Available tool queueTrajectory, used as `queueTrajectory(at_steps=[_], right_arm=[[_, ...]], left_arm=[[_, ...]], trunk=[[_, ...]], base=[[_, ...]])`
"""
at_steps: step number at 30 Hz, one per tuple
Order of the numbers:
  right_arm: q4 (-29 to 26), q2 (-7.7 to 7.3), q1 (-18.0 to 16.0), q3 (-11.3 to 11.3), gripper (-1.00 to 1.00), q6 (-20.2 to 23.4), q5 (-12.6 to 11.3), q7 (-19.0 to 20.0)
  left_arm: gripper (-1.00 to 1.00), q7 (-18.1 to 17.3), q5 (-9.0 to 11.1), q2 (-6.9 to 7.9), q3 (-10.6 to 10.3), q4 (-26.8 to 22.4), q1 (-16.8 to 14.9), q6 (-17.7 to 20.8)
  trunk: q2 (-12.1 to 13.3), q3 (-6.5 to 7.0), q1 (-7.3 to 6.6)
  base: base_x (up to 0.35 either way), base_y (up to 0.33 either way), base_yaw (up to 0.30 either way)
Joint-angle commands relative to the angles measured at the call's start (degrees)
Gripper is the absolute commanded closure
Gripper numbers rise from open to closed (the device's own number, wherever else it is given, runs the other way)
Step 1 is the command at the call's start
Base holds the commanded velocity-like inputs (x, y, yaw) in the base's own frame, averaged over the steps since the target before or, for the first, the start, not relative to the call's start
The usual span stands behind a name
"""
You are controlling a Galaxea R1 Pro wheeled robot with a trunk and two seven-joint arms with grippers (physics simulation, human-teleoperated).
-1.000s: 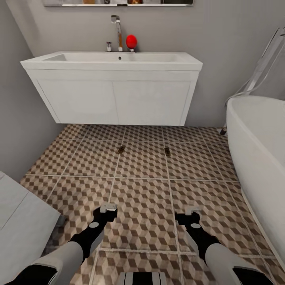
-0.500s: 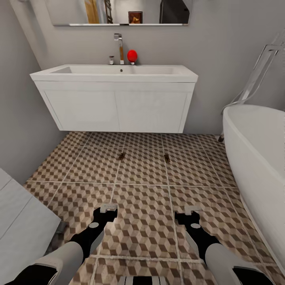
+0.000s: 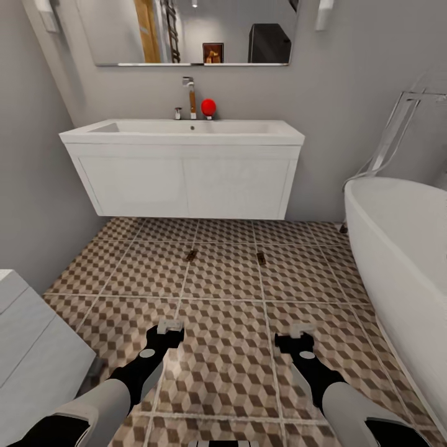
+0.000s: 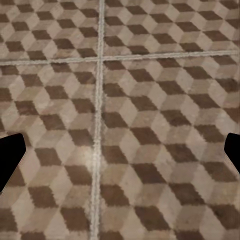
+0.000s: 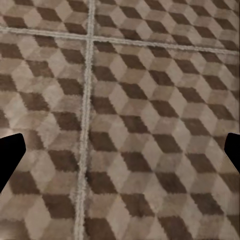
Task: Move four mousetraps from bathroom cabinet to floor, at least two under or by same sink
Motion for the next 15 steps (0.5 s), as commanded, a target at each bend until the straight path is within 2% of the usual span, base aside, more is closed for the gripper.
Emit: queueTrajectory(at_steps=[1, 15], right_arm=[[0.26, -0.04, -0.04, -0.48, -1.0, -0.2, 0.58, -0.12], [0.88, -0.07, -0.04, -0.48, -1.0, -0.2, 0.36, -0.16]], left_arm=[[-1.0, 0.43, 0.07, 0.01, -0.48, 0.09, -0.04, -0.18], [-1.0, 0.43, 0.14, -0.23, -0.41, 0.44, -0.04, -0.23]], trunk=[[0.0, 0.18, -0.03], [0.19, 3.29, -0.4]], base=[[0.0, 0.0, 0.0], [0.0, 0.0, 0.0]])
